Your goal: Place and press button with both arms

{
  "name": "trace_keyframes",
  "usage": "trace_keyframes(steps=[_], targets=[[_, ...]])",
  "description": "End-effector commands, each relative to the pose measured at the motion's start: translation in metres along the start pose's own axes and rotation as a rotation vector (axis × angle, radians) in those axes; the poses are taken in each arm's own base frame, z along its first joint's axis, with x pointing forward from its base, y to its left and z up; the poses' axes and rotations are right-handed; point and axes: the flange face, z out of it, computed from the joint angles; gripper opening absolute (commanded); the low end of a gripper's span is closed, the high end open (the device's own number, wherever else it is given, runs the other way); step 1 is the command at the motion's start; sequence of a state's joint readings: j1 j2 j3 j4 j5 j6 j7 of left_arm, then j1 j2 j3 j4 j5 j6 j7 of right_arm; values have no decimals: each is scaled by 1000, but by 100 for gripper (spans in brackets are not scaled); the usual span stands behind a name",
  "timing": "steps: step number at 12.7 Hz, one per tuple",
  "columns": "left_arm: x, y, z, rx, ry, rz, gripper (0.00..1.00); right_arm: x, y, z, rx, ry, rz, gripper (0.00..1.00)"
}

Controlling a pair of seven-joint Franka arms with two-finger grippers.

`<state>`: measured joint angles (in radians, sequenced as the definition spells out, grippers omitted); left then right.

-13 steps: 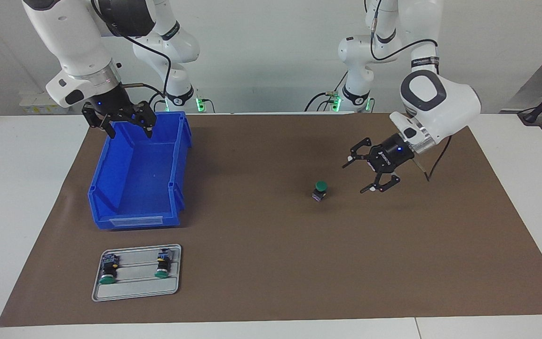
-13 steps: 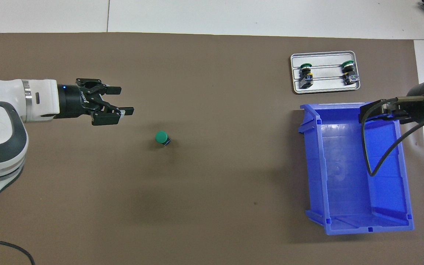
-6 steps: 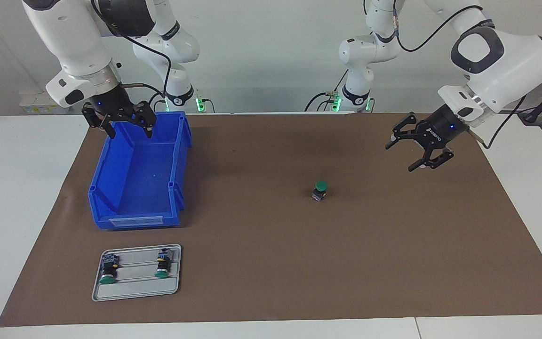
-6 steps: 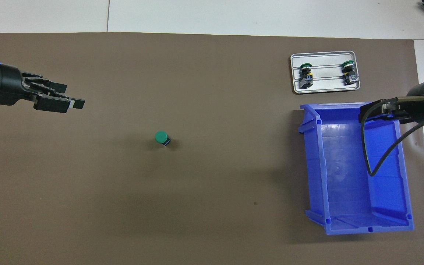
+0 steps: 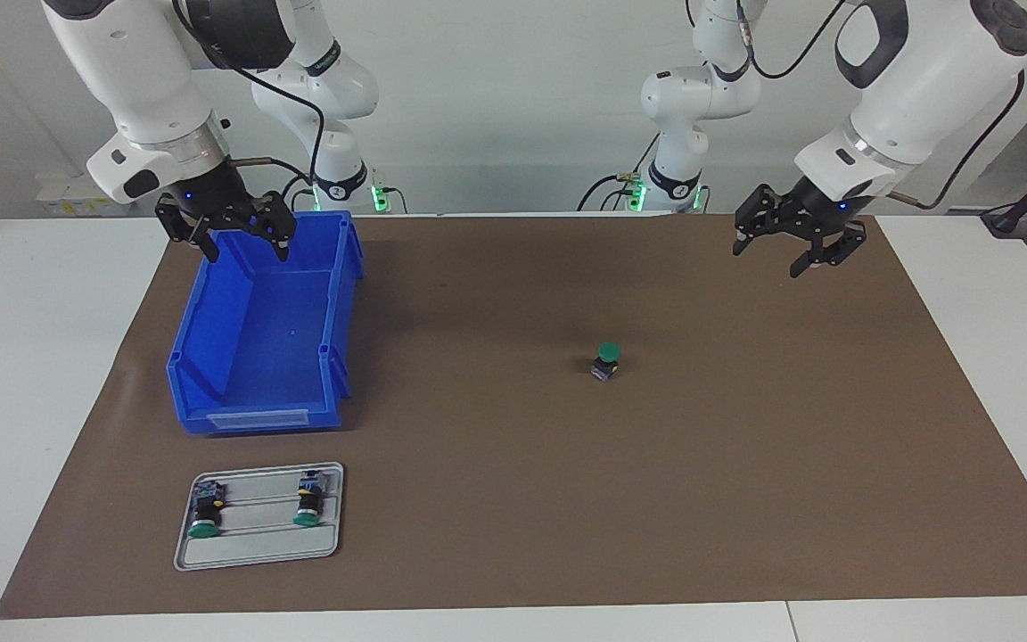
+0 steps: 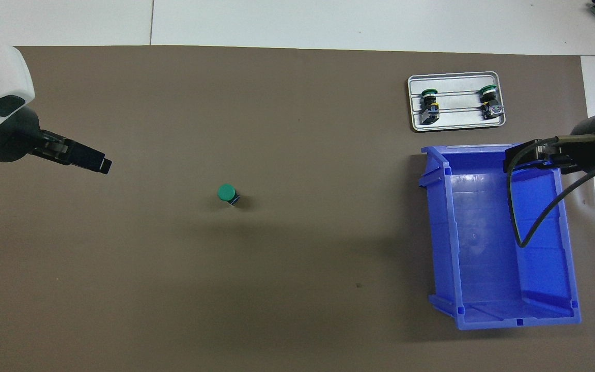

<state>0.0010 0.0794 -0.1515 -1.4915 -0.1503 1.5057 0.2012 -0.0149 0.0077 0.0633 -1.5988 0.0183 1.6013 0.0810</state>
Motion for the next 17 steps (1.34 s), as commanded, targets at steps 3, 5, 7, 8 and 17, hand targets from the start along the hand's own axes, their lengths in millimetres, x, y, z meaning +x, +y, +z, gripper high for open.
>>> trace_keyframes(steps=[3,5,7,8,17], targets=[[-9,-3,-12,132,-59,-149,91,-5,0,-1,11,-8,-17,100],[-8,6,-12,175,-51,-227,91,-5,0,-1,11,-8,-17,100],[-8,19,-11,186,-41,-282,92,-5,0,-1,11,-8,-17,100],[-7,19,-12,185,-33,-286,98,-5,0,-1,11,-9,-17,100],[5,14,-10,182,106,-267,100,-5,0,-1,11,-8,-17,100]])
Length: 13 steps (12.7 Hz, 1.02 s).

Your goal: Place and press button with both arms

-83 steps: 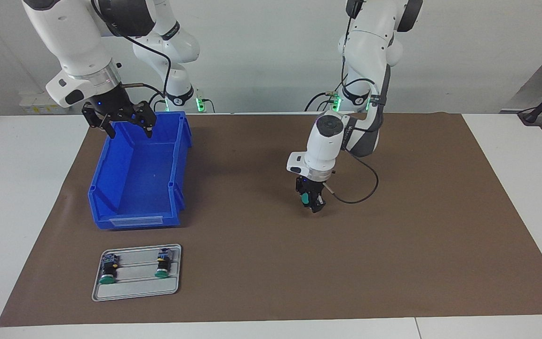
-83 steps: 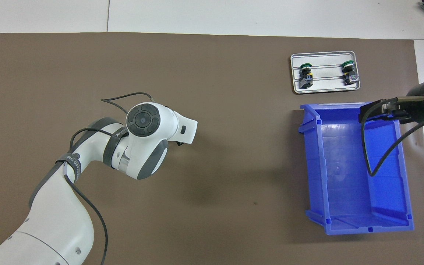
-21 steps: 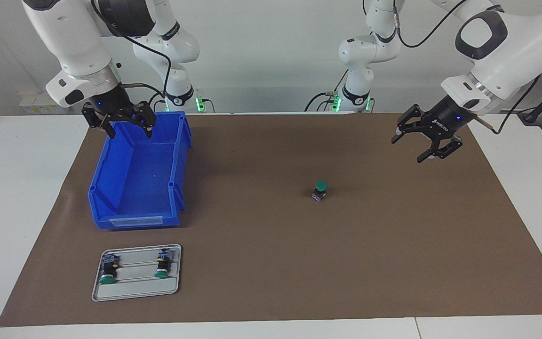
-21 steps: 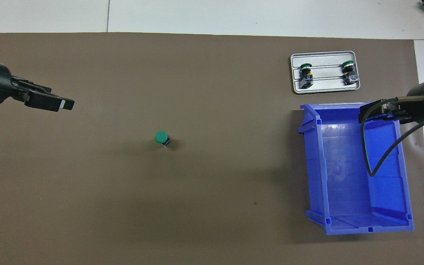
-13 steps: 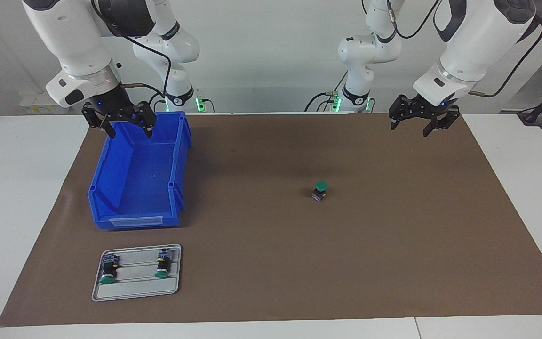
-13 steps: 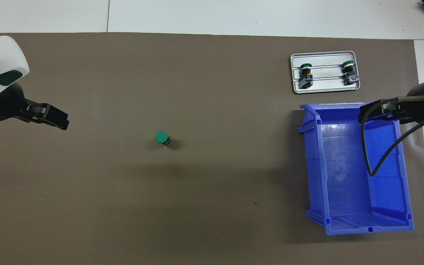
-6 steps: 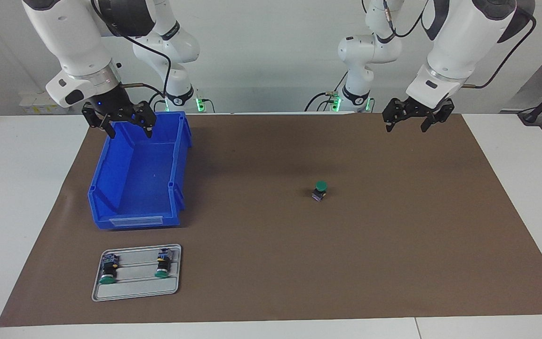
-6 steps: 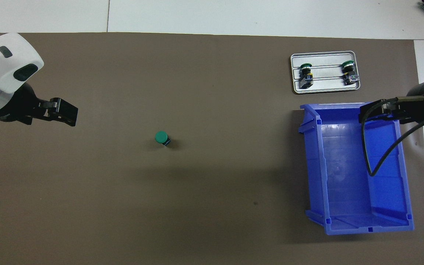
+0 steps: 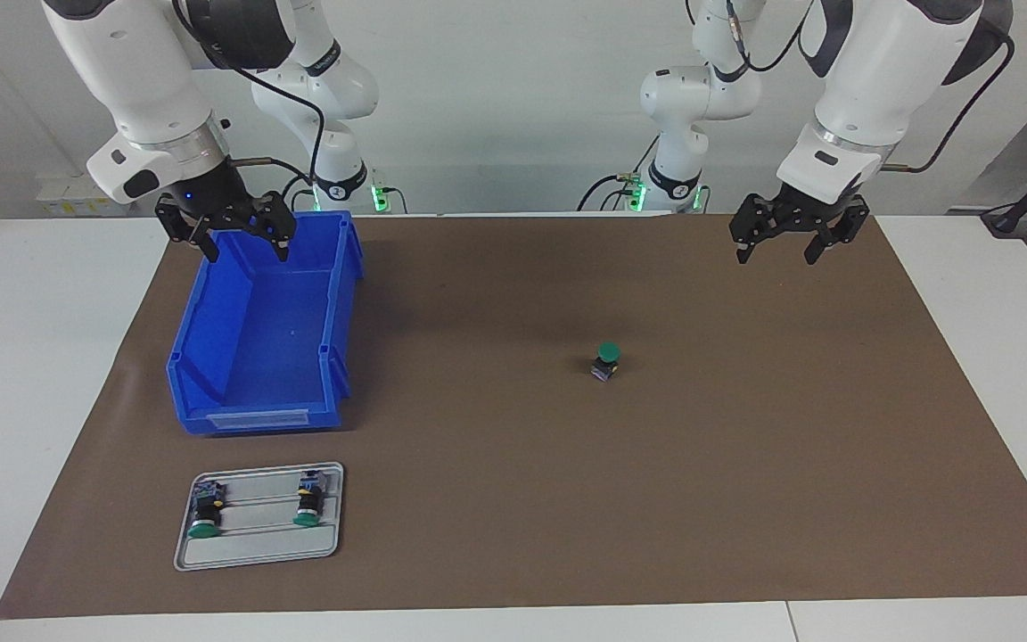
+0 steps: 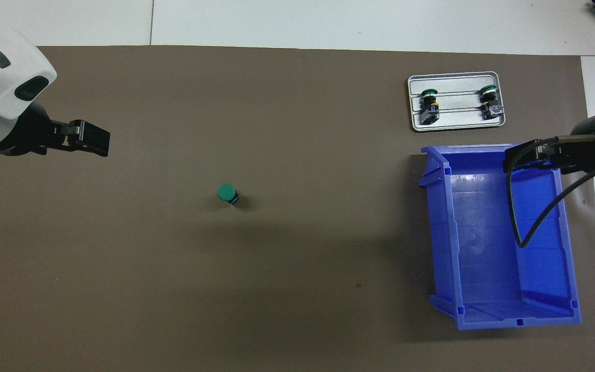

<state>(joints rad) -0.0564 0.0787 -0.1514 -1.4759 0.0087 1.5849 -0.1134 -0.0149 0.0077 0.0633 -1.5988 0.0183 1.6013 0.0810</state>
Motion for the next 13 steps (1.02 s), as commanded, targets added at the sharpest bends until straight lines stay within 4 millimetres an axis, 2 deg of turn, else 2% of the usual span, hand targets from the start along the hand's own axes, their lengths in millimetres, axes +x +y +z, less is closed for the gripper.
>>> trace_keyframes(steps=[1,2,5,8,9,10,12,13], targets=[[-6,-6,1,16,22,-13,100,-5,0,-1,11,-8,-17,100],[-6,-8,2,15,19,-7,100,-6,0,0,11,-12,-17,100],[-8,-14,6,18,6,-1,100,-16,-7,-17,-9,-2,-7,100],[-9,-9,12,18,9,18,99,-22,-5,-22,-68,10,50,100],[-12,-3,19,19,23,17,93,-22,-5,-23,-69,15,50,100],[-18,6,31,21,22,22,77,-21,-5,-23,-68,23,49,100],[-22,39,48,19,-1,-17,25,-18,-6,-24,-65,30,48,100],[-23,59,56,17,-1,-31,10,-18,-6,-24,-54,29,51,100]])
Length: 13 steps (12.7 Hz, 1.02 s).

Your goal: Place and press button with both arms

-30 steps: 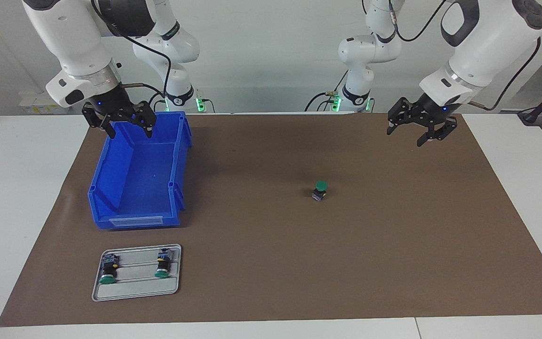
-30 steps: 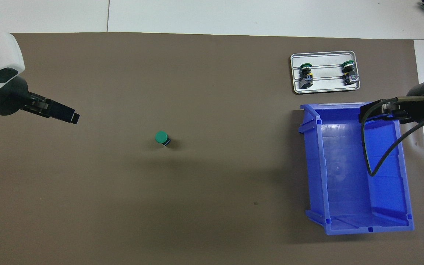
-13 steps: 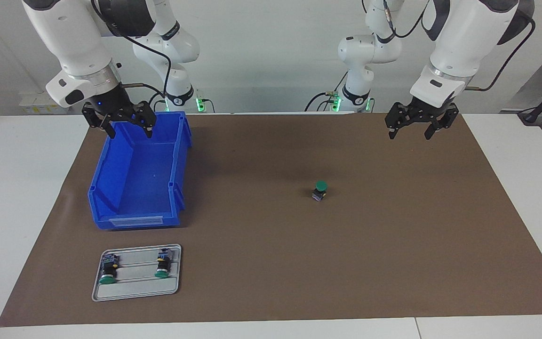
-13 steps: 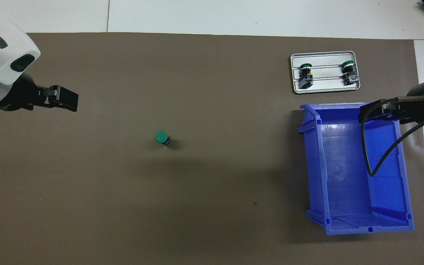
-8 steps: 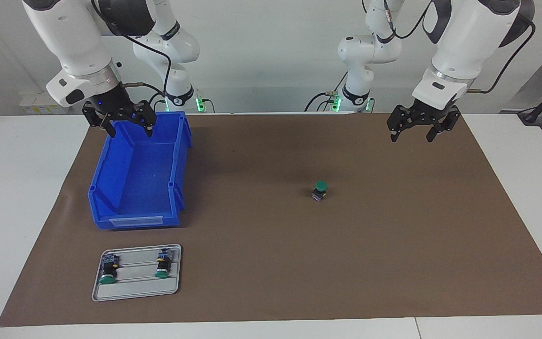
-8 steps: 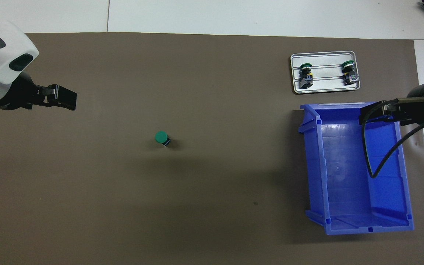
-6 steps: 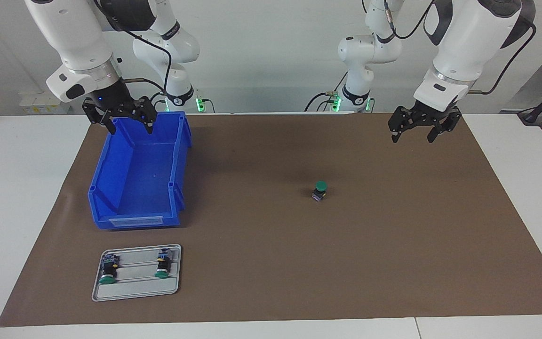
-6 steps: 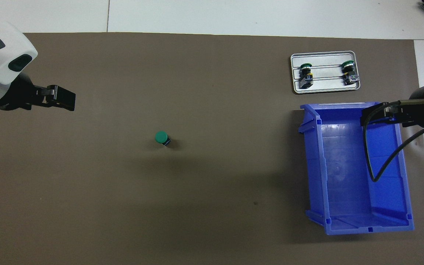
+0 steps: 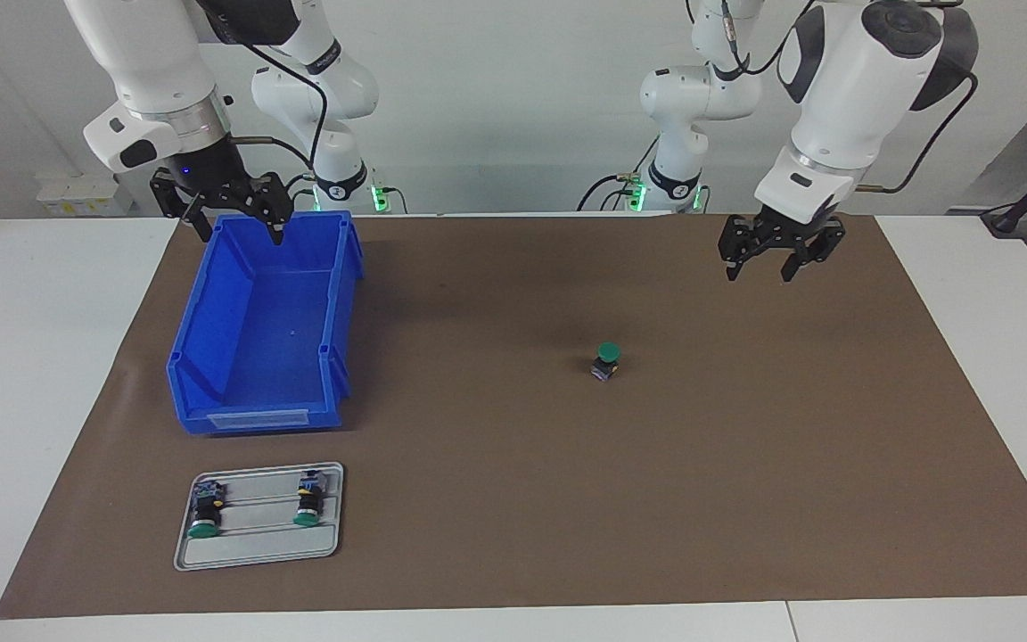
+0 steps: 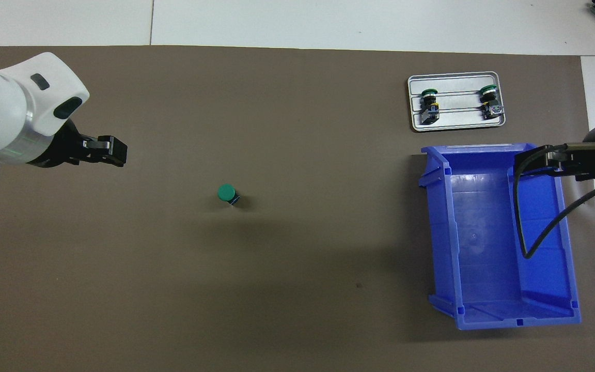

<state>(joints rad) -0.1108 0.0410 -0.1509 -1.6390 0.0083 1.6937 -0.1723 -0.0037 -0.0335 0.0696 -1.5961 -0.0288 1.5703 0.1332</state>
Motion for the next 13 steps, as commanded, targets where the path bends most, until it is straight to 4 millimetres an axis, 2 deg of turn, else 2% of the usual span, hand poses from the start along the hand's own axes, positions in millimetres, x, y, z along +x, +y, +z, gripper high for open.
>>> trace_keyframes(steps=[1,2,3,4,6,8,11,13], targets=[[-14,49,29,6,22,-51,5,-2,-2,-2,-1,10,17,100],[-16,71,48,-5,47,-86,0,-2,-2,-2,-2,8,16,100],[-19,88,71,-15,59,-109,0,-3,-2,-2,-2,7,17,100],[-17,92,82,-27,84,-113,0,-3,-2,-3,-2,7,19,100],[-17,112,108,-36,86,-89,0,-3,-2,-2,-2,5,19,100],[-20,113,129,-44,101,-96,0,-5,-2,-2,-3,2,20,100],[-18,115,139,-65,147,-92,0,-6,-2,-1,-4,-8,13,100],[-16,127,161,-71,137,-79,0,-5,-1,-1,-4,-6,13,100]])
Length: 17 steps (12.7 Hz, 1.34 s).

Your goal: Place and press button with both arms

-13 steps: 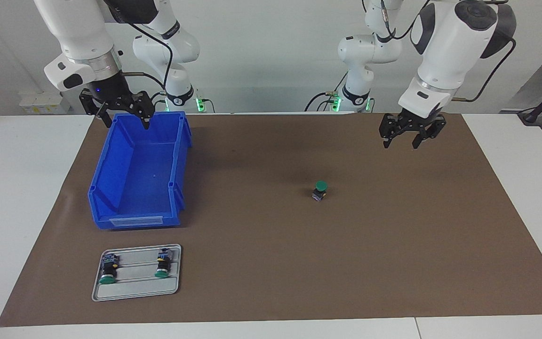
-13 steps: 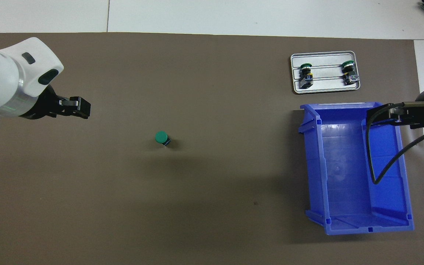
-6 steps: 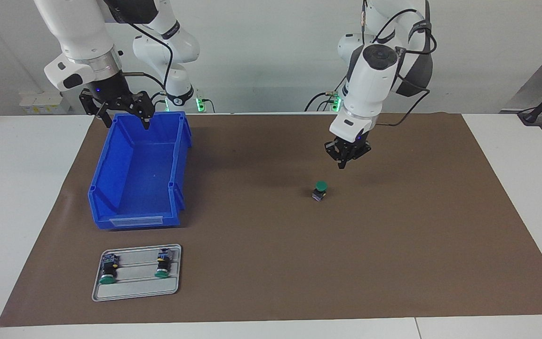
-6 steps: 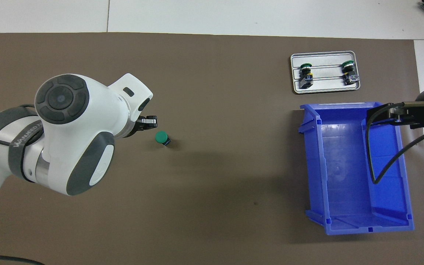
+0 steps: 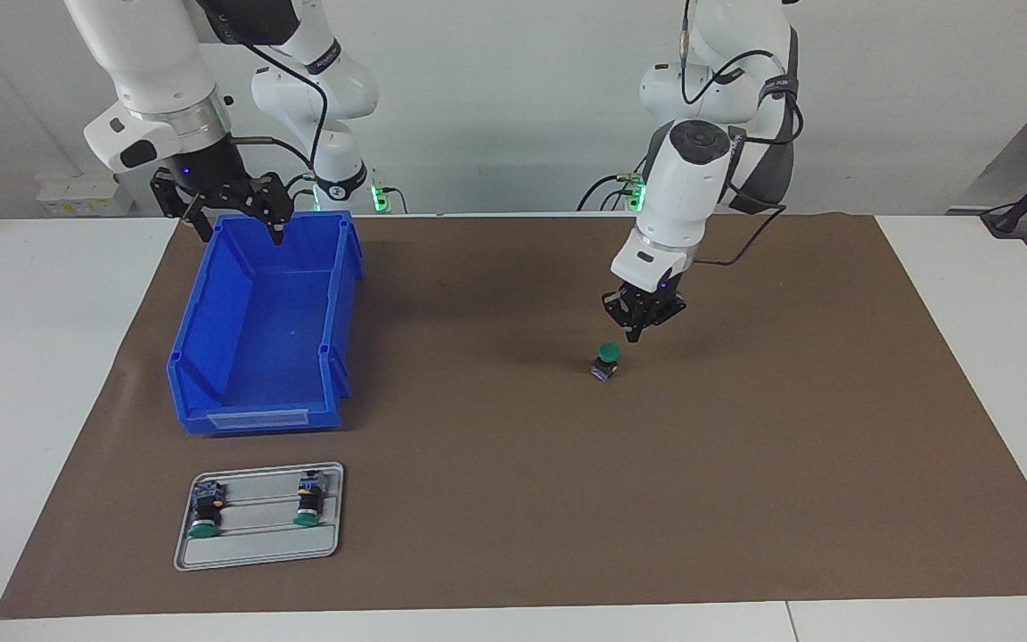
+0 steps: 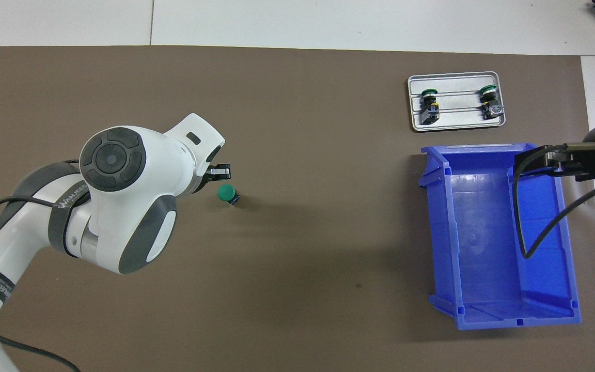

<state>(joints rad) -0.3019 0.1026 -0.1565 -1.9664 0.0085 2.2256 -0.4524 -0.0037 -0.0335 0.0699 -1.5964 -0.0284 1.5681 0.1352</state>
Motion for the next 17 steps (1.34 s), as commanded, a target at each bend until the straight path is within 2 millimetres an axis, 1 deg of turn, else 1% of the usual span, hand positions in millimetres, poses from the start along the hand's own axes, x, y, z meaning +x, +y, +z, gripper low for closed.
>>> trace_keyframes(steps=[1,4,5,6,10,11,15,16,17], targets=[[-7,13,26,-1,3,6,0,-5,2,-1,-4,-3,14,100],[-8,12,40,6,-18,4,0,-5,2,-1,-4,-3,14,100],[-10,11,45,10,-24,3,0,-5,1,-1,-4,-3,12,100],[-15,14,49,10,-29,11,0,-5,2,-1,-4,-3,14,100],[-22,14,58,13,-37,6,0,-5,2,-1,-4,-3,14,100],[-26,12,67,11,-36,4,0,-5,2,-1,-4,-3,14,100],[-37,7,92,4,-29,6,0,-5,1,-1,-4,-3,12,100],[-36,6,93,7,-31,7,0,-5,2,-1,-4,-3,14,100],[-31,7,86,9,-33,4,0,-5,2,-1,-4,-3,14,100]])
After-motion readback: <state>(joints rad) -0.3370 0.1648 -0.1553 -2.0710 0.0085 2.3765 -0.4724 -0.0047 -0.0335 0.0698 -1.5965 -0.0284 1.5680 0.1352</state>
